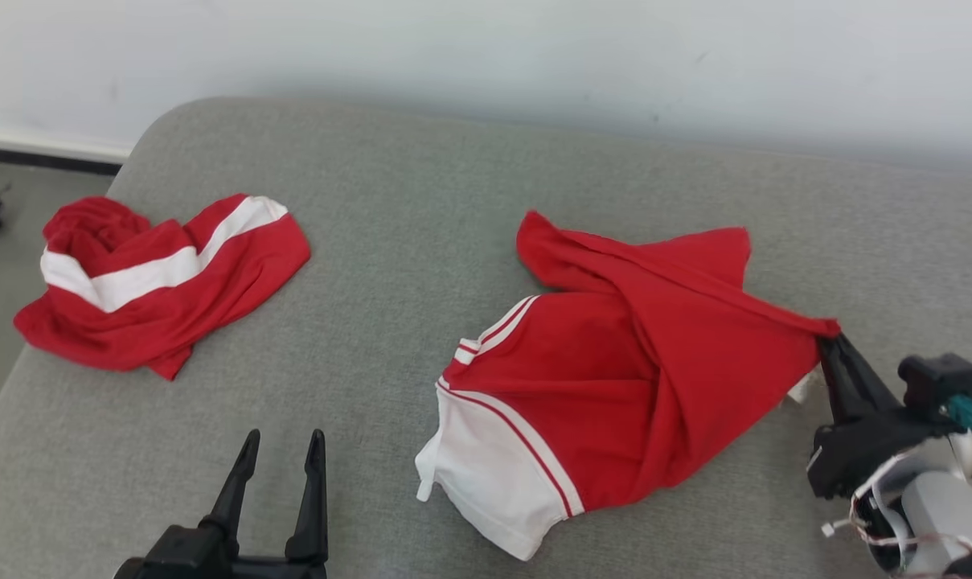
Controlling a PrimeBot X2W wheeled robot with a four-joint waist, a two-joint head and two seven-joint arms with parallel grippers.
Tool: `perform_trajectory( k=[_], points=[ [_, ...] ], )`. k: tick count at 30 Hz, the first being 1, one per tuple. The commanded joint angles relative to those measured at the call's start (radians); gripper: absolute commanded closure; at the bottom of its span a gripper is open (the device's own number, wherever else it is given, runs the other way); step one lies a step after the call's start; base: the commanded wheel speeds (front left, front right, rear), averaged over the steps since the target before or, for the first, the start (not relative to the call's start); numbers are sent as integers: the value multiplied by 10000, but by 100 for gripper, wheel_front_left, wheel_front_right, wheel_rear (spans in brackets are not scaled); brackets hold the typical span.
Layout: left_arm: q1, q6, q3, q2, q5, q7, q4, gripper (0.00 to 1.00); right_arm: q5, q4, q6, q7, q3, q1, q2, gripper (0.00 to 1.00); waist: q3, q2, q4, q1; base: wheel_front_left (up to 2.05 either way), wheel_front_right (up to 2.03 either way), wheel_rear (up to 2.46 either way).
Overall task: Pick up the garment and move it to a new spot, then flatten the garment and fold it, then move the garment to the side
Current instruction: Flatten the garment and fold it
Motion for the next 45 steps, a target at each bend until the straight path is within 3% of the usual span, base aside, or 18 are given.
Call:
perform_trajectory(
  k=[1, 11, 18, 23, 24, 25, 26, 34, 45],
  points=[
    [243, 10, 30, -14, 8, -33, 28, 0, 225, -381, -23, -23, -144, 614, -67, 100, -546, -1, -578, 1, 0, 0, 0],
    [568, 10, 101, -35, 23, -33, 45, 0, 492, -3348, -23, 1380, -1468, 3249, 31, 100, -974, -1, -1289, 1, 0, 0, 0],
    [668, 10, 153, -42, 22, -33, 85, 0, 332, -5791, -23, 2731, -2939, 5518, 831, 100, -1132, -1, -1458, 1, 0, 0, 0],
    [765, 10, 207, -5, 24, -33, 95, 0, 99, -6859, -23, 3337, -3578, 6466, 1407, 100, -1207, -1, -1565, 1, 0, 0, 0],
    [784, 10, 217, 1, 21, -33, 98, 0, 49, -6995, -23, 3402, -3662, 6574, 1507, 94, -1235, -1, -1589, 1, 0, 0, 0],
    [804, 10, 239, 8, 23, -33, 100, 0, -6, -7124, -23, 3388, -3740, 6622, 1613, 51, -1259, -1, -1614, 1, 0, 0, 0],
    [826, 10, 249, 11, 25, -33, 94, 0, -33, -7223, -23, 3398, -3808, 6677, 1712, 0, -1286, -1, -1634, 1, 0, 0, 0],
    [944, 10, 349, 128, 58, -33, 44, 0, -398, -7836, -23, 2945, -3957, 6667, 2265, 0, -1507, -1, -1797, 1, 0, 0, 0],
    [1062, 10, 605, 227, 84, -33, -94, 0, -861, -8127, -23, 1854, -3648, 6492, 2555, 0, -1602, -1, -2072, 1, 0, 0, 0]
  ],
)
